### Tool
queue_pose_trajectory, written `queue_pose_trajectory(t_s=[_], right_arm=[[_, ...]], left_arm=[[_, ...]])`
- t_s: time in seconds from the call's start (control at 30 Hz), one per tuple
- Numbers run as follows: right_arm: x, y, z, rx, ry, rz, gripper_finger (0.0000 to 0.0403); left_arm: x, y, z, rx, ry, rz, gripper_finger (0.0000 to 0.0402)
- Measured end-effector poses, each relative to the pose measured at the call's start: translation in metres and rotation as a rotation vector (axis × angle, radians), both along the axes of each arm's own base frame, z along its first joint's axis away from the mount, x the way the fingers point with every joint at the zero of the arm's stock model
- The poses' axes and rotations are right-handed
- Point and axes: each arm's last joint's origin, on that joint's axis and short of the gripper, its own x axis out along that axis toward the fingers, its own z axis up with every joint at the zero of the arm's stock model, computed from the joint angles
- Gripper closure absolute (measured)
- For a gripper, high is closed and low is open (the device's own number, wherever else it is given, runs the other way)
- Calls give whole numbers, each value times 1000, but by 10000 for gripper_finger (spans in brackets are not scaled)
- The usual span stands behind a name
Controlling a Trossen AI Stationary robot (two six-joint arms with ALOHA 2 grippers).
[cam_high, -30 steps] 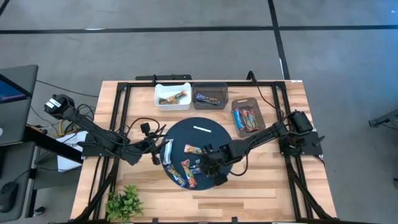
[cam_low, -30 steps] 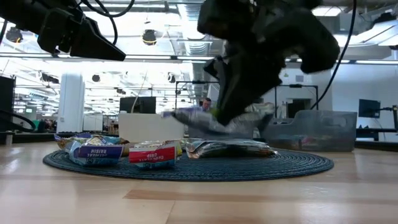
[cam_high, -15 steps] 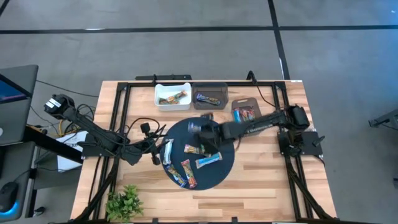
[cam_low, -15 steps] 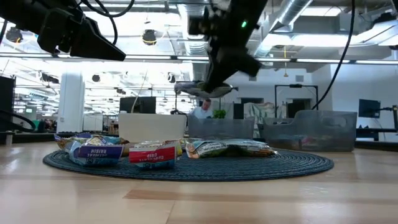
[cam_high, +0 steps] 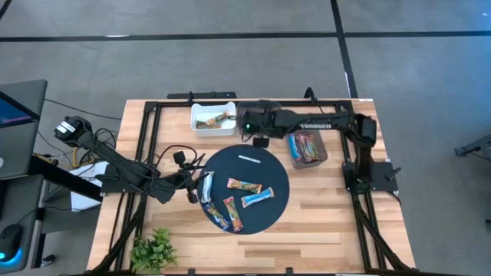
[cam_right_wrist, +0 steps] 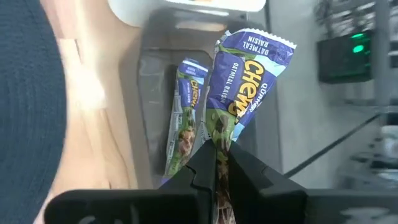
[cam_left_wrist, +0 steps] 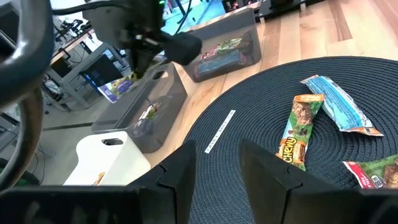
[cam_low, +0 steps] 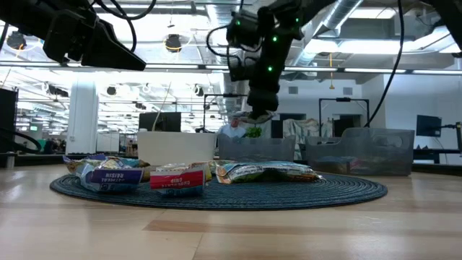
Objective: Pick and place Granola Bars by type
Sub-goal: Put the blue granola bar into the top black bin
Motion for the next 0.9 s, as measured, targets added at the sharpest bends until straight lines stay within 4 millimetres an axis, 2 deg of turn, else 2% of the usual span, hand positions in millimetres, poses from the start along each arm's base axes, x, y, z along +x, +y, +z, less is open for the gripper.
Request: queue_pose_trajectory(t_s=[0.23,0.4,0.53,0.73,0.9], right_arm=[[-10,-32,-1,82,-30,-53,380],[-11,-40,-1,118,-70,-75,364],[-11,-43,0,123,-94,-88,331],[-10,-40,0,119,-84,-83,279],[-9,-16,16,111,-102,-9,253]], left_arm=[[0,0,-1,6,7,0,283],[0,0,-1,6,7,-1,283],[0,0,-1,7,8,0,283],[-1,1,-2,16,19,5,283],[-1,1,-2,16,19,5,283]])
